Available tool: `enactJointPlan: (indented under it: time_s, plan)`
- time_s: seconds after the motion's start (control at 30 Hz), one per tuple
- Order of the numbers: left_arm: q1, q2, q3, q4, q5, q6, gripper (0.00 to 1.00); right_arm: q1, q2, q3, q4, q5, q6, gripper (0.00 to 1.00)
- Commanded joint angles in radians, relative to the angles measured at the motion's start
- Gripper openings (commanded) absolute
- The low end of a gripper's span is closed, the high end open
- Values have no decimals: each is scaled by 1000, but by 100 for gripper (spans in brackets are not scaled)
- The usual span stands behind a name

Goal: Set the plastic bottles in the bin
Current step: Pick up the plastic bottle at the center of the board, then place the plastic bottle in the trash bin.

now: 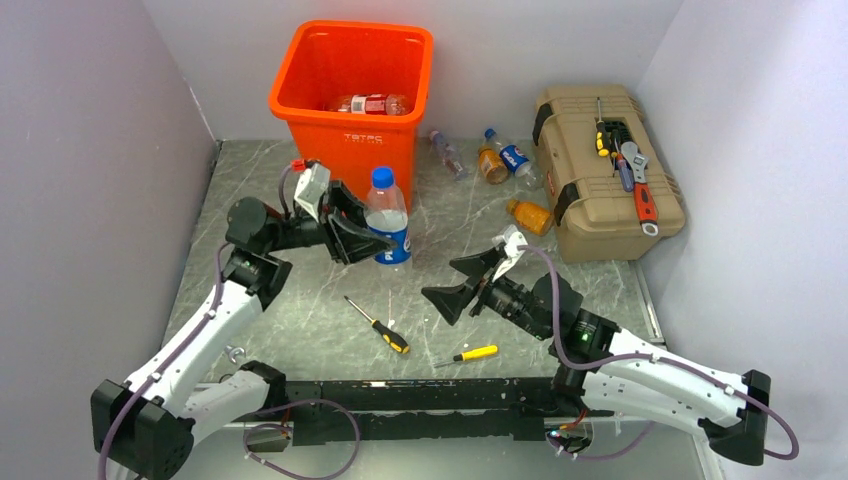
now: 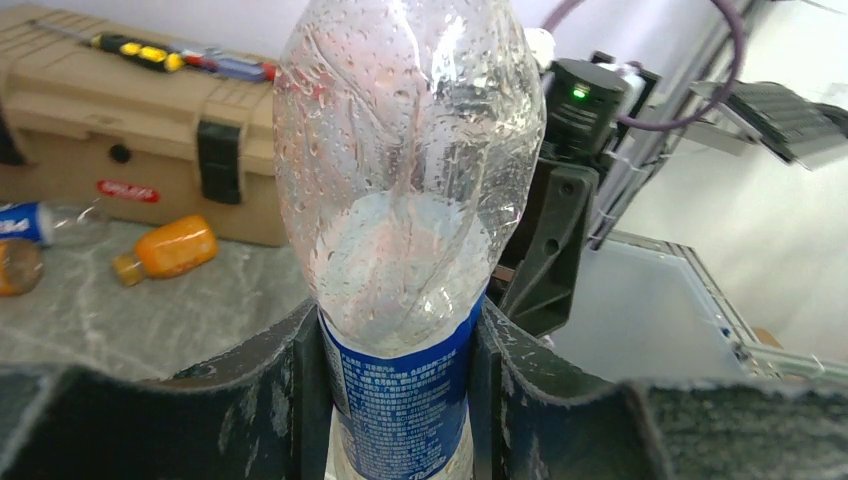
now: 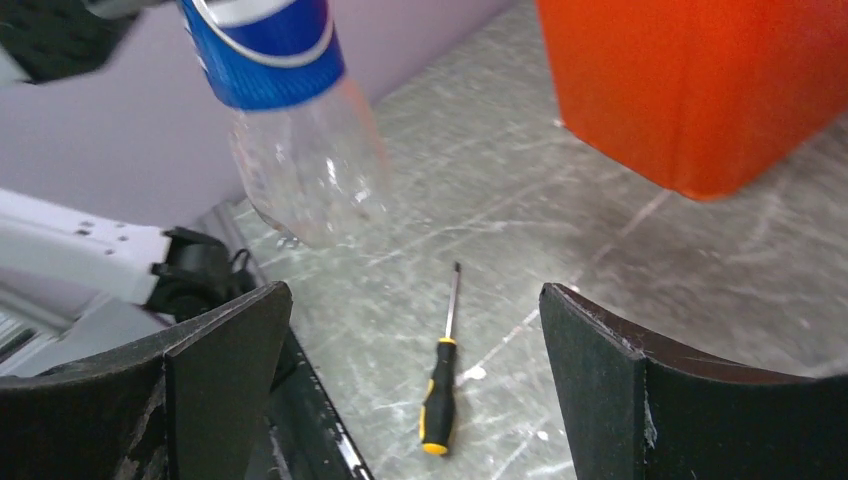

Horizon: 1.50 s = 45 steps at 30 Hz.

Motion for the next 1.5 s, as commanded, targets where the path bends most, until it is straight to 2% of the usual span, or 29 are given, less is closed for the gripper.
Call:
enactJointPlan:
  time_s: [0.0, 0.13, 0.27, 0.57, 0.8, 0.93, 1.0, 1.13, 1.2, 1.3, 1.47]
  plan:
    - [-37, -14, -64, 440, 58, -193, 34, 2, -14, -8, 174, -157, -37, 100]
    - [-51, 0, -79, 506, 46, -250, 34, 2, 13, -22, 290, -177, -47, 100]
    - [-53, 32, -98, 557, 41, -287, 33, 4, 112, 19, 367, -221, -65, 100]
    - [-85, 23, -100, 441, 25, -207, 33, 4, 282, 81, 505, -186, -79, 98]
    - [-102, 25, -95, 382, 19, -165, 34, 4, 336, 111, 534, -195, -80, 87]
    - [-104, 30, -94, 381, 19, -170, 34, 5, 346, 122, 527, -199, -85, 70]
    - [-104, 26, -93, 357, 14, -158, 41, 4, 344, 126, 516, -203, -86, 62]
    - [-104, 10, -86, 293, 2, -116, 68, 5, 322, 113, 490, -195, -92, 45]
    - [-105, 3, -82, 257, -17, -104, 83, 4, 300, 99, 488, -178, -92, 40]
    - [-105, 0, -78, 238, -28, -95, 99, 4, 266, 82, 469, -165, -107, 36]
    - [-104, -49, -79, 177, -78, -27, 100, 4, 235, 59, 345, -165, -176, 30]
